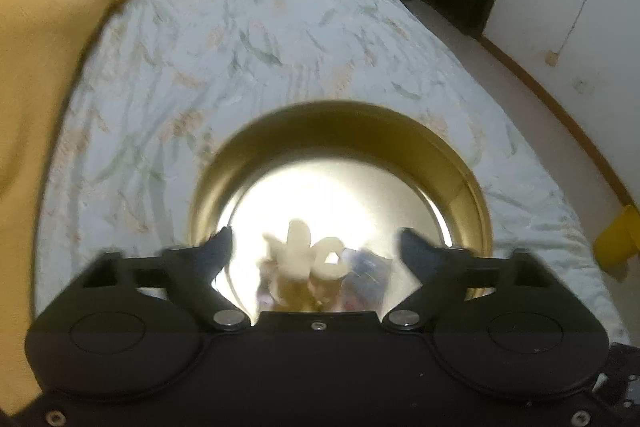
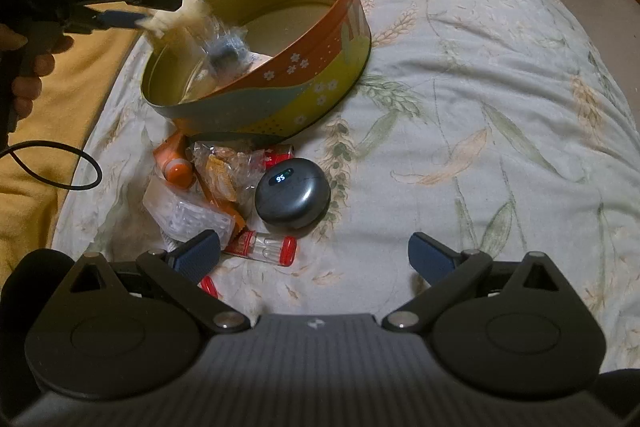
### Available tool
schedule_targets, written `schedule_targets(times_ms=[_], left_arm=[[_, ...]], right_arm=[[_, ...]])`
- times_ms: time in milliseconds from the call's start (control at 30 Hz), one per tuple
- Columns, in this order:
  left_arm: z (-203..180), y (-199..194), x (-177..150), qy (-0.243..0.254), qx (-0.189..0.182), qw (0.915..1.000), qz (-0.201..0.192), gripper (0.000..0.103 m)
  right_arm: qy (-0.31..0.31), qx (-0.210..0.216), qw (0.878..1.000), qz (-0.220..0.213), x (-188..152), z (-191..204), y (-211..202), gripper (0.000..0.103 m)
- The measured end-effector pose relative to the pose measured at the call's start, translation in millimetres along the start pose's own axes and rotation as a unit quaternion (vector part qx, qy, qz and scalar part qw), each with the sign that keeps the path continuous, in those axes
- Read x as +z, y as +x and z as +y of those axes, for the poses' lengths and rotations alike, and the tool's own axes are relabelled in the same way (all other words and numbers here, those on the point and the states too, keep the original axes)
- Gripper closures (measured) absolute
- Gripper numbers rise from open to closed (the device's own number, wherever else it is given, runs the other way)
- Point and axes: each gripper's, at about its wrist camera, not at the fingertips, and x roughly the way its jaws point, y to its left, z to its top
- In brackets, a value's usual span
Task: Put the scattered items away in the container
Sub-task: 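Open the left gripper to drop the flower clip into the tin, then move the right gripper down toward the grey round earbud case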
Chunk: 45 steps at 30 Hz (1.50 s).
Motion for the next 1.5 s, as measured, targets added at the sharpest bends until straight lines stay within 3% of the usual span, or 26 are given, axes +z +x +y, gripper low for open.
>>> schedule_targets(times_ms=[233, 633, 1500], left_arm=[[9, -5, -13, 0.000, -0.009, 0.9999, 0.014, 0.008], [4, -13, -73, 0.037, -0.037, 0.9967, 0.062, 0.008], [11, -36, -151, -0.001, -0.068, 0.9937, 0.089, 0.008]], right_arm=[[-0.003, 0.001, 1.000, 0.000, 0, 0, 0, 0.000], [-0.006, -0.001, 1.000, 0.001, -1, 2, 0, 0.000], [-0.022, 0.007, 1.000, 0.005, -1, 10, 9, 0.000]])
